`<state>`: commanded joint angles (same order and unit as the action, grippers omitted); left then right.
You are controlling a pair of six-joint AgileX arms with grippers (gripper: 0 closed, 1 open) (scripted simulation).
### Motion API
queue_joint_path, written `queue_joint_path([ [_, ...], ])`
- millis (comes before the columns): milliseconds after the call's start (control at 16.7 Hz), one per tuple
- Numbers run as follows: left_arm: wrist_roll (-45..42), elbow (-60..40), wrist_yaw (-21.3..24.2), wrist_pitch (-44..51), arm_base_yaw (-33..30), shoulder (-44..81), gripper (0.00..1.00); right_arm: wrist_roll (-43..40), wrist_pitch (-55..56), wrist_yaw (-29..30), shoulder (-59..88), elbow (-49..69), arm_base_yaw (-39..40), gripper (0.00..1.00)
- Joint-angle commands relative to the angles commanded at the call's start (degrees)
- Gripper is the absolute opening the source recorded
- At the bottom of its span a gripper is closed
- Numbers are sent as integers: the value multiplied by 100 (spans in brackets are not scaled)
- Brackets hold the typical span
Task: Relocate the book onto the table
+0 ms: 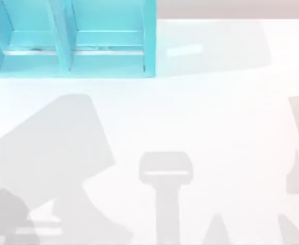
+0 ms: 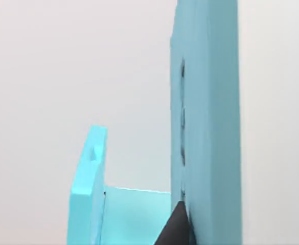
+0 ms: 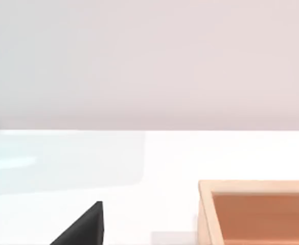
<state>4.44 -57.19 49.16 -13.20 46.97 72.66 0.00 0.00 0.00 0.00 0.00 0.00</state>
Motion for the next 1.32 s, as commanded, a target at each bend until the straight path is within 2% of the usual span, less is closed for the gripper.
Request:
queue_joint_path([
  [300,2166,-905,1130,1742,1219,-1744,0,0,0,0,0,0,0,100],
  [960,8432,-3382,4290,6927,4511,-6802,0,0,0,0,0,0,0,100],
  [1320,11293,-4465,5620,9317,5908,-9128,0,0,0,0,0,0,0,100],
])
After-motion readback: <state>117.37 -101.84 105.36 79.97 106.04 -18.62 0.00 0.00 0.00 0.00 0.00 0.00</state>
